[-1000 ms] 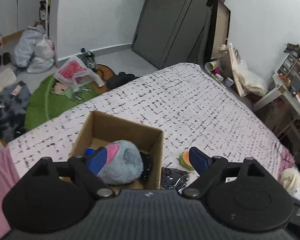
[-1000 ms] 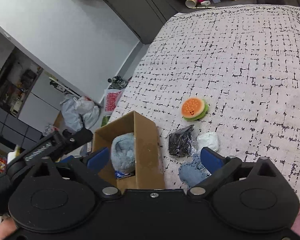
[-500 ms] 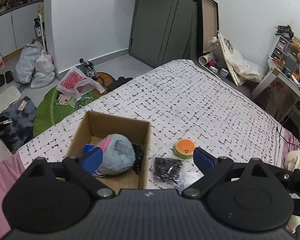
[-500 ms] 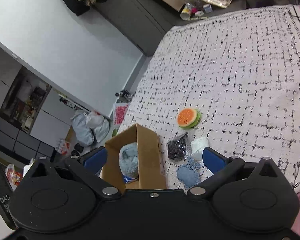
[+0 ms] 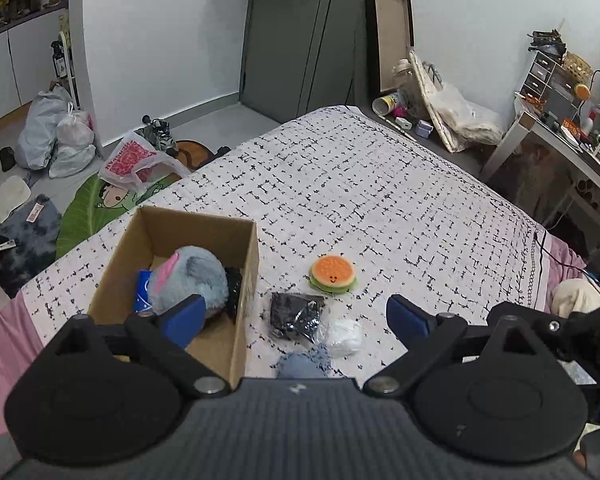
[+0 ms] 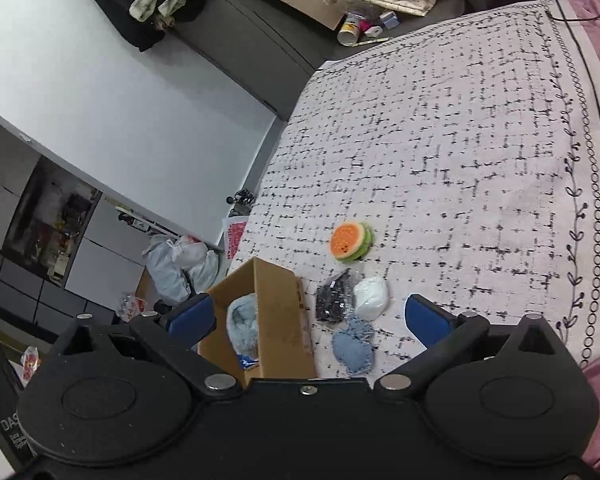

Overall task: Organize soft objects
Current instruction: 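Open the right gripper and withdraw it from the box, then lower the left gripper onto the blue denim plush and close it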

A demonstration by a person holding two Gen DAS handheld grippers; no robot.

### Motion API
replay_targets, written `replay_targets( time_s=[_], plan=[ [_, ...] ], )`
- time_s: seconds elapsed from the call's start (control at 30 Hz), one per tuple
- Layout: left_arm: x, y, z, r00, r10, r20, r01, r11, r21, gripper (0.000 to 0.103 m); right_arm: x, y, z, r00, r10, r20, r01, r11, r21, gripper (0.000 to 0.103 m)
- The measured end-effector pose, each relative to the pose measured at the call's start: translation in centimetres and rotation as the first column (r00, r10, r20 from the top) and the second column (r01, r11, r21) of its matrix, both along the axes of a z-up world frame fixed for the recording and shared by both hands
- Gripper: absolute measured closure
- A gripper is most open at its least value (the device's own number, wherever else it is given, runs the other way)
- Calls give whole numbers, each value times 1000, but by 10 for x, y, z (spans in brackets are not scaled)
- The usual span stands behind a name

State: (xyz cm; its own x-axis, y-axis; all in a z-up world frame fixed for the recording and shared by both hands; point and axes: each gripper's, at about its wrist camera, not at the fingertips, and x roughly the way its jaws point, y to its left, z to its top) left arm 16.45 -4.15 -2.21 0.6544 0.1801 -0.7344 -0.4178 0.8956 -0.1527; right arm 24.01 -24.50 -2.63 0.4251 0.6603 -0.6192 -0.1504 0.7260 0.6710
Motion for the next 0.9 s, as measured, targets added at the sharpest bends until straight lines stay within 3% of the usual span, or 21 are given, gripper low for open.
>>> replay_targets(
  time_s=[0.2,0.5,0.9],
  plan=[
    [-5,-8,4,1000,5,9,-5,1000,-1,7,3,-18,-20,996,-41,-73,44,998,34,0],
    [0,-19,-18,1000,12,-12,-13,998,-54,10,4,-18,-46,989,-61,-132,68,997,44,1],
    [8,-23,-62,994,80,-79,-89,990,-112,19,9,-1,-56,994,-39,-98,43,998,45,7]
  ],
)
